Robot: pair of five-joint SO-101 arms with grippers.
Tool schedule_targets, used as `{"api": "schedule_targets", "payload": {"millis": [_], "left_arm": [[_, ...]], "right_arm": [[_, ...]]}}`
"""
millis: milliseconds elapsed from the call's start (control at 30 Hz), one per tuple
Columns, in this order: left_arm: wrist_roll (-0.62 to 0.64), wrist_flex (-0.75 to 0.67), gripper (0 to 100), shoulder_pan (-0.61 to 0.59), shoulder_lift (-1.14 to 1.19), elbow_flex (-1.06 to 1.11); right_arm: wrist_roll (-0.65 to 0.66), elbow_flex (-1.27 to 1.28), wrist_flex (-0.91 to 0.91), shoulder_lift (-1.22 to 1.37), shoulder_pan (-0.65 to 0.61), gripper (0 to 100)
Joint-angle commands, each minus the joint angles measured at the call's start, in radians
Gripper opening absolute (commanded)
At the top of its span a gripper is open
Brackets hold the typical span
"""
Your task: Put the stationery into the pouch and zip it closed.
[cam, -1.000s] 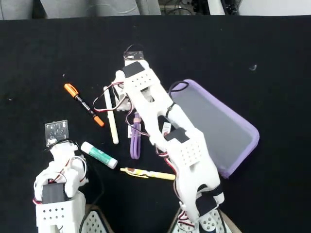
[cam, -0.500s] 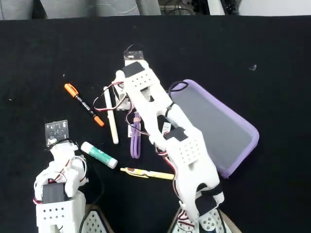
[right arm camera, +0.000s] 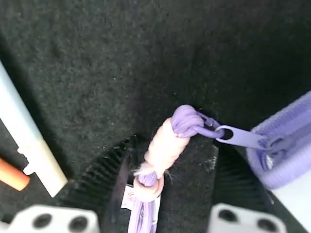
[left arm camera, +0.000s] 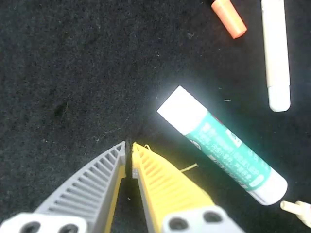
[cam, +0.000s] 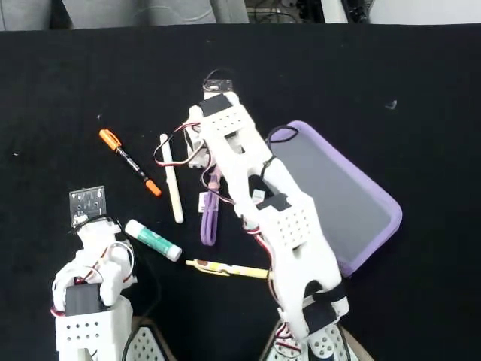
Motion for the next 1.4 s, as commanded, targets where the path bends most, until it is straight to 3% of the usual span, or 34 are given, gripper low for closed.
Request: {"api": "schedule_targets", "payload": {"millis": [0, 67, 333, 633, 800, 1067, 1367], "left_arm": [[0.0, 0.005, 3, 0.004, -0.005, 0.024], [0.0, 0.005, 3, 0.004, -0.005, 0.024], [0.0, 0.005, 3, 0.004, -0.005, 0.024], [0.0, 0.005, 3, 0.004, -0.005, 0.024], [0.0, 0.005, 3, 0.004, -0.005, 0.024], [0.0, 0.005, 3, 0.004, -0.005, 0.024], [0.0, 0.005, 3, 0.004, -0.005, 0.024]], "right_arm": [[-0.012, -0.045, 0.003, -0.012, 0.018, 24.3], [-0.011, -0.05, 0.003, -0.012, 0.02, 23.0], [-0.006, -0.051, 0.002, -0.012, 0.02, 1.3], [0.006, -0.202, 0.089, -0.018, 0.02, 1.1], [0.109, -0.506, 0.242, -0.018, 0.02, 1.1], [0.241, -0.869, 0.239, -0.018, 0.009, 1.1], [0.431, -0.977, 0.238, -0.019, 0.043, 1.1]]}}
